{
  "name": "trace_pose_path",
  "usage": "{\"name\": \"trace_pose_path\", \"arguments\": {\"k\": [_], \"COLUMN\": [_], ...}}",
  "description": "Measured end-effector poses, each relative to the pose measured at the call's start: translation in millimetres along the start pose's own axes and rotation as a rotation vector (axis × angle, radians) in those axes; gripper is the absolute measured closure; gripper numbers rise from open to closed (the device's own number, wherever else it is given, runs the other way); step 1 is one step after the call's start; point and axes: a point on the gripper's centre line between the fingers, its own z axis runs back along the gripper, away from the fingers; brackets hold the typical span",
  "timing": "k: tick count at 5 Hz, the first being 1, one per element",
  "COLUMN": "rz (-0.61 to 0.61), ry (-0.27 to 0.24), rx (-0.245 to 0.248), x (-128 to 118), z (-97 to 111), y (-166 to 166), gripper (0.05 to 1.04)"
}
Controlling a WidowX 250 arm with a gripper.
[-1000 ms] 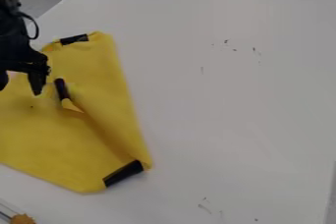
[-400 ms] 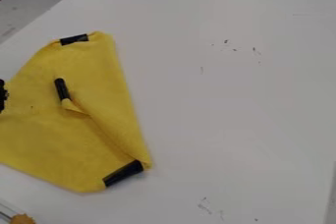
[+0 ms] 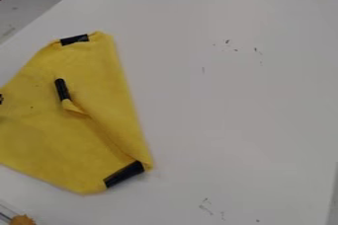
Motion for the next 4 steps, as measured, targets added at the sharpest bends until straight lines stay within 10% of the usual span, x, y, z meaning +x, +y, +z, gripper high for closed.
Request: {"name": "trace_pose_path", "arguments": {"k": [2, 4], "rz": [0.007, -0.012], "ry": [0.002, -0.035], "rx": [-0.023, -0.02], "x": [1.1, 10.3], "z": [-13.5, -15.7], "y": [-4.8, -10.4], "gripper": [0.111, 0.571]}}
